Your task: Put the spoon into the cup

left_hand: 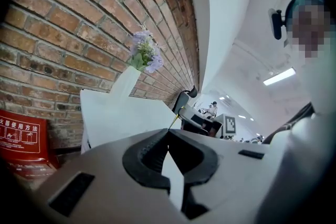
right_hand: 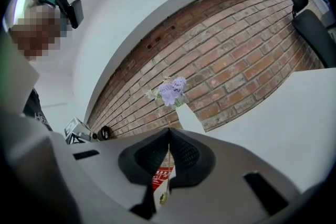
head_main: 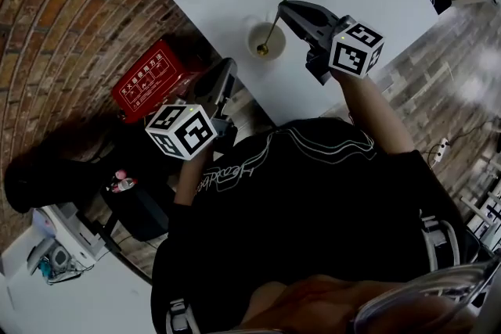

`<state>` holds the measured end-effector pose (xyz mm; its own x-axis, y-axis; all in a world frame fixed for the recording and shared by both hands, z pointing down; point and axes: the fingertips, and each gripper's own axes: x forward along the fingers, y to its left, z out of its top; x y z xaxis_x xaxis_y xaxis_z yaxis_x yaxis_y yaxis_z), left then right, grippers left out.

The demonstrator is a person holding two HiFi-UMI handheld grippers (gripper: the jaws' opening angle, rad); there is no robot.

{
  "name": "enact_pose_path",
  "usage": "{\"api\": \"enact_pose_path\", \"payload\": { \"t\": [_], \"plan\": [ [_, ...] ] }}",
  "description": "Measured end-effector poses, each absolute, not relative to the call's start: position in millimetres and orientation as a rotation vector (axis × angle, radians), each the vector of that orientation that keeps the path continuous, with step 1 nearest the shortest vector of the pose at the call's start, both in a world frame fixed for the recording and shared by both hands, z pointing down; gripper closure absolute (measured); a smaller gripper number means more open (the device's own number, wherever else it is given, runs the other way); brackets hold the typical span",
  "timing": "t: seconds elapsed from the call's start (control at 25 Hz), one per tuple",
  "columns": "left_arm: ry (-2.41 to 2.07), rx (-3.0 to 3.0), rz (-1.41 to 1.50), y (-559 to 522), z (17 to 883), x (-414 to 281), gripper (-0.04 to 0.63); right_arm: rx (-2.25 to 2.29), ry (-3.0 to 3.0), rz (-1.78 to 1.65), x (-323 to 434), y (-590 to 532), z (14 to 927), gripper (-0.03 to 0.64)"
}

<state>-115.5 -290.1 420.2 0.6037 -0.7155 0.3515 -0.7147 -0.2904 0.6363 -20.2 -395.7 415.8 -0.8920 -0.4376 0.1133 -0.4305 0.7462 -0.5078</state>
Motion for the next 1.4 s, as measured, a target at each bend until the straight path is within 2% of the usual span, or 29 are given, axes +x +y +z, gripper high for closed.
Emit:
{"api": "enact_pose_path", "payload": {
  "t": [0.64, 1.4],
  "plan": [
    [-1.117, 1.978, 0.022, -307, 444, -124, 0.592, -0.724, 2.971, -0.970, -33, -405, 479, 0.617],
    [-1.105, 1.954, 0.034, -309, 459, -125, 0.592, -0.669, 2.985, -0.996, -42, -407, 498, 0.617]
  ]
}}
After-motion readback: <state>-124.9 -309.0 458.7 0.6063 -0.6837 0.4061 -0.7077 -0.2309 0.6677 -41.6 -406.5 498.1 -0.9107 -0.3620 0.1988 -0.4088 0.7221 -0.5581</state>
